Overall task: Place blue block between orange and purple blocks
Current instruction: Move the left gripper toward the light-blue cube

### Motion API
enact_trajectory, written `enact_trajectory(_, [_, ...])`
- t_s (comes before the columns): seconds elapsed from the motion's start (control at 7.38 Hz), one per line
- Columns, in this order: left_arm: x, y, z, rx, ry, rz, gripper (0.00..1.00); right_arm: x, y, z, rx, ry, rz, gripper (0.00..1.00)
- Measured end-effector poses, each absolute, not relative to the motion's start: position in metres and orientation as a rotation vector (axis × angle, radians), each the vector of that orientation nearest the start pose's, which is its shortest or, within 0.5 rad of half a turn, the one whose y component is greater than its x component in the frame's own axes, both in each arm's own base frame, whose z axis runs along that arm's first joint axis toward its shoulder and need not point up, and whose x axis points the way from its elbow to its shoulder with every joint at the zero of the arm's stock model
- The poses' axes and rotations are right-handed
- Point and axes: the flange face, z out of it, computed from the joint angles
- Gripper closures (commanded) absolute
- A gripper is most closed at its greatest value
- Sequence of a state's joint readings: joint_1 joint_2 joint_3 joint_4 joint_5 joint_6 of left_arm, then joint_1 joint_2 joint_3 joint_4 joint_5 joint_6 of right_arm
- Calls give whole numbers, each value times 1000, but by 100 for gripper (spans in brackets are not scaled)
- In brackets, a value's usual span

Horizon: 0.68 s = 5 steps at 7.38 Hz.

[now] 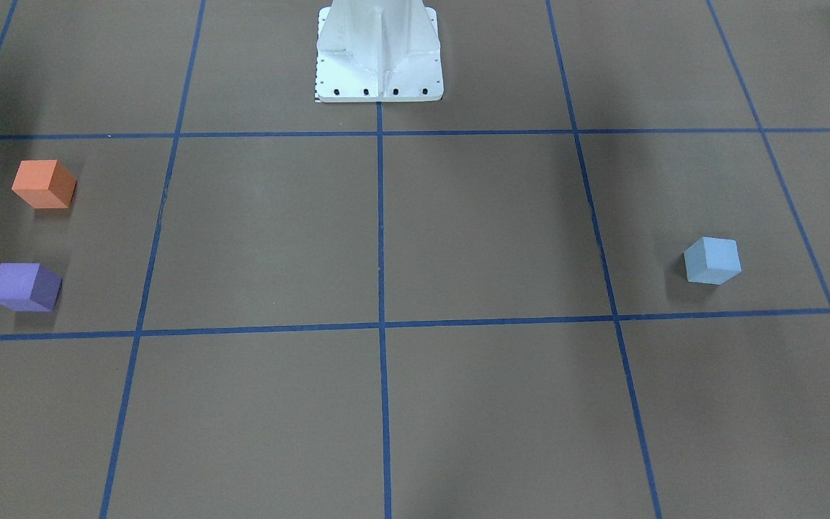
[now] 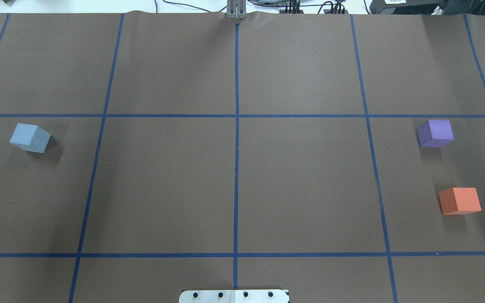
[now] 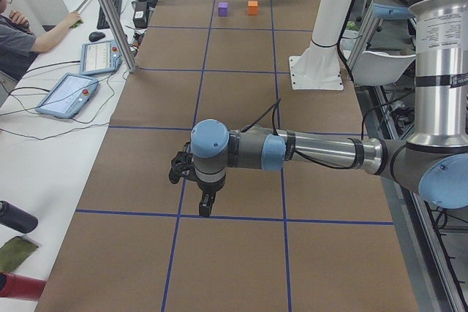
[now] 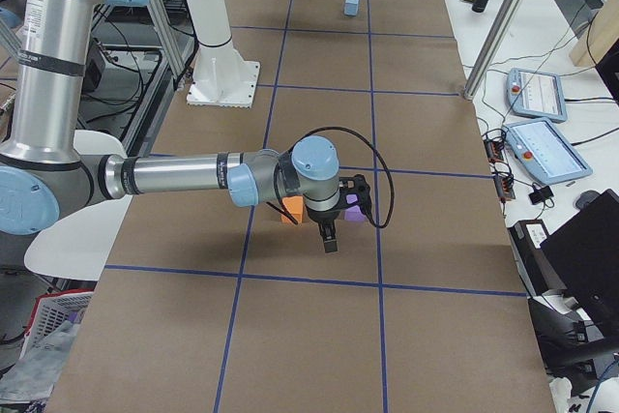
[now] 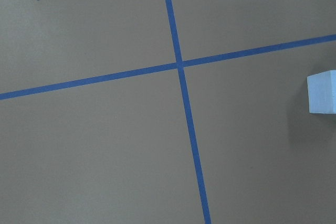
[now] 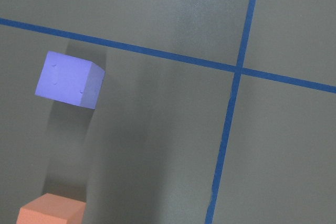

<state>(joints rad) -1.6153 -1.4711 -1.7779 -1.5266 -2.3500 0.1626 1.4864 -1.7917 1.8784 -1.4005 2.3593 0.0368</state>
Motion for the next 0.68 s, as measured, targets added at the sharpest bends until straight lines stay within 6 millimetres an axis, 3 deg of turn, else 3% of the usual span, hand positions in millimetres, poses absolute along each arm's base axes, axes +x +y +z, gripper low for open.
enact_trajectory(0.68, [-82,-449,598,178,764,175,0,26,-416,584,197,-800,-152,0])
